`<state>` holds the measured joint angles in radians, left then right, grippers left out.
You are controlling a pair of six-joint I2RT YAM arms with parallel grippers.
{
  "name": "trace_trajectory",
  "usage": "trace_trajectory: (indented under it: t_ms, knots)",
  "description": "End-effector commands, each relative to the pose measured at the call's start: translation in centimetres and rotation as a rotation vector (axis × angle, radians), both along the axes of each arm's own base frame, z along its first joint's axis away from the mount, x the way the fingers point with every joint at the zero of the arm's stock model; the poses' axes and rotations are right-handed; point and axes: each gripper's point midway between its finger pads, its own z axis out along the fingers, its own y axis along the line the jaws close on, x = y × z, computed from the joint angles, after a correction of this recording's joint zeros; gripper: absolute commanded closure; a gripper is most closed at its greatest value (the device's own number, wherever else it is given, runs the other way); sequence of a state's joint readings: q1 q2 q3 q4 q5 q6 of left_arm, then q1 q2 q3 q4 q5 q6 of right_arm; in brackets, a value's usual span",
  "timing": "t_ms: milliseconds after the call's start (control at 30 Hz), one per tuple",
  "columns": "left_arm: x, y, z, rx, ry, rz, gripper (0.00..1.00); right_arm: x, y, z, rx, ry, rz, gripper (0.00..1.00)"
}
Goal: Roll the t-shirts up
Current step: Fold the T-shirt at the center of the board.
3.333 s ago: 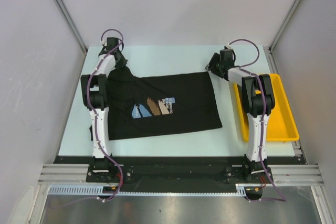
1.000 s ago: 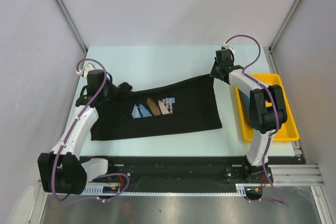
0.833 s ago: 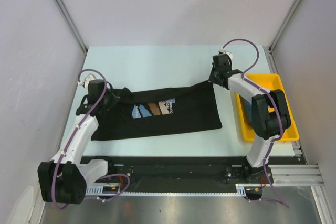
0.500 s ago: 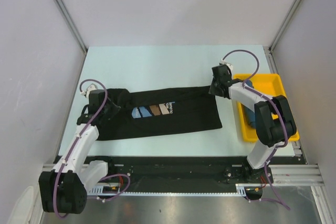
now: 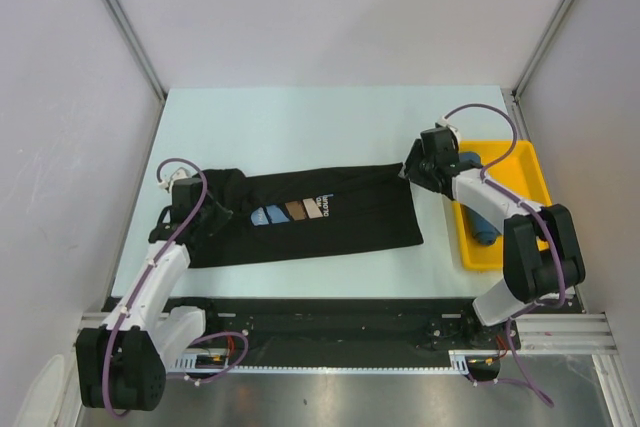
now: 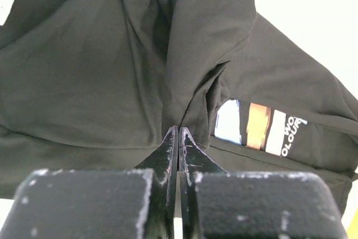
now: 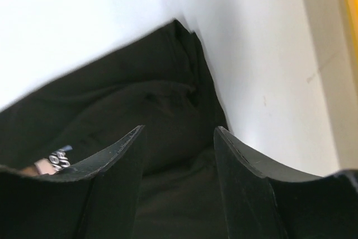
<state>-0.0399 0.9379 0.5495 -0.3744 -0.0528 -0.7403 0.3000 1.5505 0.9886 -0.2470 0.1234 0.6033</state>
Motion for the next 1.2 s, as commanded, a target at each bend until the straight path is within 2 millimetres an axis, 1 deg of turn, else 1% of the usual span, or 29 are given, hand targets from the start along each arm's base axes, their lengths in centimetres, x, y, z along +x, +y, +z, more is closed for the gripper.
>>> trace_trajectory:
  t_ms: [0, 33, 67, 133, 167, 300, 367, 500, 533, 600, 633, 700, 733, 800, 867, 900, 967, 1000, 1067, 1167]
  knots:
    - [1.3, -0.2, 1.8, -0.004, -0.064, -0.022, 1.00, 2.5, 1.7, 1.3, 0.124, -0.085, 0.004, 0.43]
    - [1.3, -0.3, 1.8, -0.005, -0.064, -0.026, 1.00, 2.8, 1.7, 1.1, 0.130, -0.087, -0.002, 0.46]
    - [1.3, -0.3, 1.8, -0.005, -0.064, -0.026, 1.00, 3.2, 1.9, 0.4, 0.131, -0.082, -0.001, 0.48]
    - [1.4, -0.3, 1.9, -0.008, -0.068, -0.029, 1.00, 3.7, 2.2, 0.0, 0.141, -0.077, 0.004, 0.53]
    - [1.5, -0.3, 1.9, -0.006, -0.068, -0.029, 1.00, 3.7, 2.2, -1.0, 0.136, -0.052, 0.005, 0.54]
    - [1.6, -0.4, 1.9, -0.003, -0.062, -0.035, 1.00, 3.9, 2.3, -1.9, 0.135, -0.036, -0.001, 0.60]
    - [1.6, -0.4, 2.1, -0.002, -0.067, -0.036, 1.00, 3.9, 2.1, -1.9, 0.128, -0.034, -0.006, 0.65]
    - [1.5, -0.1, 2.4, 0.011, -0.064, -0.033, 1.00, 3.9, 1.6, -1.3, 0.109, -0.047, -0.008, 0.76]
    - [1.5, -0.1, 2.6, 0.013, -0.071, -0.035, 1.00, 3.8, 1.6, -0.9, 0.108, -0.056, -0.003, 0.82]
    - [1.5, 0.0, 3.1, 0.022, -0.079, -0.031, 1.00, 3.6, 1.5, -0.8, 0.096, -0.053, 0.007, 0.87]
    - [1.5, 0.1, 3.4, 0.029, -0.085, -0.033, 1.00, 3.5, 1.5, -0.6, 0.094, -0.054, 0.011, 0.91]
    - [1.5, 0.3, 3.8, 0.039, -0.088, -0.030, 1.00, 2.8, 1.4, -0.7, 0.068, -0.037, 0.024, 0.94]
    - [1.4, 0.3, 4.1, 0.045, -0.092, -0.035, 1.00, 2.6, 1.3, -0.3, 0.056, -0.041, 0.029, 0.97]
    - [1.3, 0.4, 4.5, 0.053, -0.095, -0.036, 1.00, 1.9, 1.1, -0.4, 0.006, -0.028, 0.033, 0.98]
    - [1.2, 0.7, 5.1, 0.065, -0.107, -0.034, 1.00, 1.4, 0.6, 0.1, -0.041, -0.032, 0.037, 0.99]
    - [1.1, 0.8, 5.1, 0.069, -0.104, -0.032, 1.00, 1.1, 0.8, 0.3, -0.054, -0.034, 0.046, 0.99]
    - [0.8, 1.1, 5.2, 0.078, -0.103, -0.027, 1.00, 0.7, 0.1, 0.7, -0.105, -0.041, 0.039, 0.99]
    - [0.7, 1.1, 5.1, 0.079, -0.101, -0.028, 1.00, 0.4, 0.3, 0.6, -0.121, -0.036, 0.046, 0.99]
    - [0.4, 1.3, 4.7, 0.082, -0.084, -0.026, 1.00, -0.2, -0.4, 0.1, -0.162, -0.017, 0.039, 0.99]
    - [0.0, 1.4, 3.9, 0.074, -0.060, -0.021, 1.00, -0.9, -1.1, -0.9, -0.176, 0.005, 0.030, 0.97]
